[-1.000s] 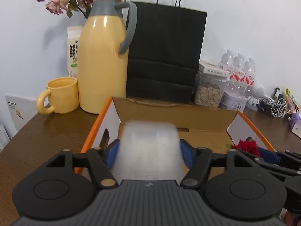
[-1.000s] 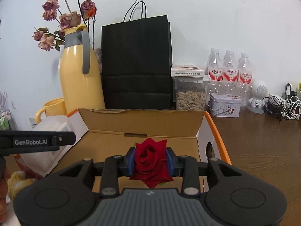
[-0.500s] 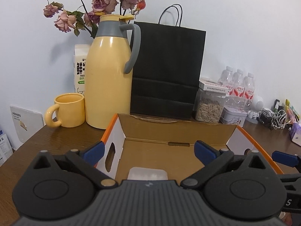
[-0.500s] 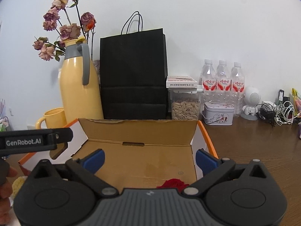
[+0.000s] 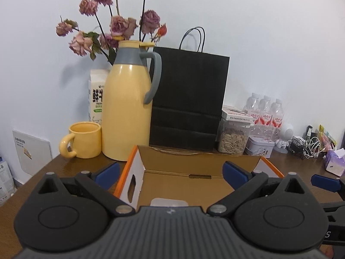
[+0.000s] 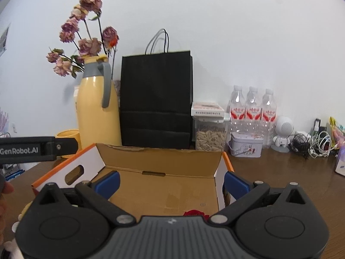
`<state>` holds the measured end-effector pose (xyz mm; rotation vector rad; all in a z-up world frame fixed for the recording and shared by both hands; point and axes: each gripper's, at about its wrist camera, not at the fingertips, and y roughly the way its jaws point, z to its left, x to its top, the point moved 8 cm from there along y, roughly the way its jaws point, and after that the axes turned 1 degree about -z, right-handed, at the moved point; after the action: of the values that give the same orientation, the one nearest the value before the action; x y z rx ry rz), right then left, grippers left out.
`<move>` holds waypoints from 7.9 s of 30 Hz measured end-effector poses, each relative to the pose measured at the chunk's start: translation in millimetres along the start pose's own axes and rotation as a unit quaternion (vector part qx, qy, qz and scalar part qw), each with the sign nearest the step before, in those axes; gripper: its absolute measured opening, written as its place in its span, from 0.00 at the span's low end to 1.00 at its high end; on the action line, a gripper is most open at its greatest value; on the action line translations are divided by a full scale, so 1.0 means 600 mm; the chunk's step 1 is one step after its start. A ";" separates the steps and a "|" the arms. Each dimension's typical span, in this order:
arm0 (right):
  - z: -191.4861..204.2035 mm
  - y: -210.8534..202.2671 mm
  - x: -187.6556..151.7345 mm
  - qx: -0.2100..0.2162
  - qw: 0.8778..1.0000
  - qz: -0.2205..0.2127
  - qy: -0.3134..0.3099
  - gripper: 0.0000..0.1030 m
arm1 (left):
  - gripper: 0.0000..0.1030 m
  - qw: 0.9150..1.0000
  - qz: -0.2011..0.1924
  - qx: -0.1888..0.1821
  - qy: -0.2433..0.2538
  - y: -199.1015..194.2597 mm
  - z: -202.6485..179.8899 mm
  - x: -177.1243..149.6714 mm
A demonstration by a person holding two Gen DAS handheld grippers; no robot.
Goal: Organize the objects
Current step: 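Withdraw both tools from the box back over the table items, then grasp the navy blue zippered case with the right tool, then grasp the white cloth with the left tool while the right tool holds the case, then carry cloth and case into the cardboard box and open both tools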
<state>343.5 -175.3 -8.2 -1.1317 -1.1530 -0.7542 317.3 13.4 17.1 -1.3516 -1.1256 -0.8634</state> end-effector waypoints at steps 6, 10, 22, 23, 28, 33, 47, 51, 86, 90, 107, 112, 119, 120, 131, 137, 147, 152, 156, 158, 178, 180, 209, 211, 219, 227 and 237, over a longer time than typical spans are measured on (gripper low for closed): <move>0.013 -0.046 0.003 0.004 1.000 -0.006 -0.017 1.00 | 1.00 1.000 -0.001 0.000 0.015 -0.047 0.006 -0.002; 0.019 -0.081 0.000 0.008 1.000 -0.007 -0.022 1.00 | 1.00 1.000 -0.003 0.003 0.019 -0.084 0.017 -0.004; 0.030 -0.183 -0.059 0.022 0.999 0.023 -0.017 1.00 | 1.00 0.999 0.004 0.015 0.029 -0.199 0.051 -0.048; 0.031 -0.190 -0.066 0.023 0.999 0.026 -0.016 1.00 | 1.00 0.999 0.008 0.012 0.031 -0.208 0.053 -0.055; 0.039 -0.221 -0.098 0.027 0.999 0.044 -0.017 1.00 | 1.00 0.999 0.025 0.005 0.033 -0.237 0.065 -0.084; 0.051 -0.249 -0.127 0.036 0.997 0.060 -0.017 1.00 | 1.00 0.999 0.041 0.013 0.031 -0.264 0.080 -0.115; 0.080 -0.287 -0.183 0.054 0.993 0.102 -0.021 1.00 | 1.00 0.996 0.089 0.022 0.019 -0.296 0.103 -0.190; 0.085 -0.275 -0.181 0.056 0.992 0.108 -0.016 1.00 | 1.00 0.996 0.080 0.024 0.013 -0.301 0.107 -0.185; 0.105 -0.122 -0.183 0.020 0.986 0.160 0.028 0.73 | 1.00 0.995 0.092 0.033 -0.010 -0.285 0.126 -0.200; 0.103 -0.130 -0.179 0.024 0.988 0.150 0.027 0.64 | 1.00 0.995 0.093 0.033 -0.011 -0.286 0.126 -0.200; 0.081 -0.216 -0.151 0.031 0.996 0.085 -0.010 0.62 | 1.00 0.995 0.102 0.011 0.021 -0.274 0.077 -0.201; 0.066 -0.239 -0.154 0.033 0.996 0.082 -0.025 0.62 | 1.00 0.992 0.117 -0.001 0.045 -0.258 0.042 -0.211; 0.047 -0.247 -0.156 0.035 0.996 0.079 -0.027 0.62 | 1.00 0.988 0.136 -0.009 0.076 -0.233 0.001 -0.227; 0.045 -0.248 -0.157 0.036 0.996 0.078 -0.027 0.62 | 1.00 0.987 0.137 -0.011 0.081 -0.228 -0.005 -0.229; 0.025 -0.244 -0.171 0.050 0.995 0.082 -0.024 0.62 | 1.00 0.974 0.148 -0.005 0.169 -0.193 -0.068 -0.259; 0.020 -0.241 -0.172 0.059 0.995 0.080 -0.023 0.62 | 1.00 0.974 0.148 0.005 0.173 -0.188 -0.072 -0.264; 0.023 -0.239 -0.176 0.073 0.994 0.081 -0.022 0.62 | 0.70 0.976 0.147 -0.015 0.161 -0.201 -0.075 -0.264; 0.023 -0.240 -0.177 0.072 0.994 0.083 -0.021 0.62 | 0.67 0.976 0.146 -0.024 0.159 -0.210 -0.076 -0.264; 0.026 -0.244 -0.177 0.071 0.994 0.082 -0.023 0.62 | 0.67 0.979 0.137 -0.031 0.151 -0.220 -0.073 -0.255; 0.027 -0.246 -0.175 0.070 0.994 0.081 -0.025 0.62 | 0.67 0.980 0.131 -0.035 0.146 -0.226 -0.072 -0.249; 0.051 -0.221 -0.118 0.066 0.994 0.058 -0.058 0.62 | 0.67 0.995 0.066 -0.062 0.050 -0.213 -0.040 -0.101; 0.052 -0.211 -0.108 0.065 0.994 0.056 -0.060 0.62 | 0.67 0.995 0.062 -0.065 0.039 -0.199 -0.039 -0.083; 0.022 0.107 0.020 0.020 0.997 0.070 -0.006 0.62 | 0.69 0.995 0.081 -0.036 -0.038 0.122 -0.068 0.017; 0.016 0.125 0.010 0.014 0.997 0.078 -0.001 0.62 | 0.69 0.994 0.095 -0.033 -0.034 0.134 -0.069 0.004; 0.012 0.149 -0.023 0.009 0.995 0.104 -0.006 0.63 | 0.69 0.992 0.118 -0.031 -0.037 0.153 -0.062 -0.022; 0.020 0.144 -0.030 0.010 0.993 0.117 -0.015 0.97 | 1.00 0.994 0.104 -0.020 -0.029 0.143 -0.065 -0.017; 0.010 0.139 -0.020 0.006 0.994 0.110 -0.002 1.00 | 1.00 0.994 0.109 -0.007 -0.021 0.140 -0.061 -0.016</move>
<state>414.1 -146.2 -43.6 -1.2282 -1.0149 -0.5730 399.1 -17.5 -12.2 -1.4790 -0.9840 -0.6868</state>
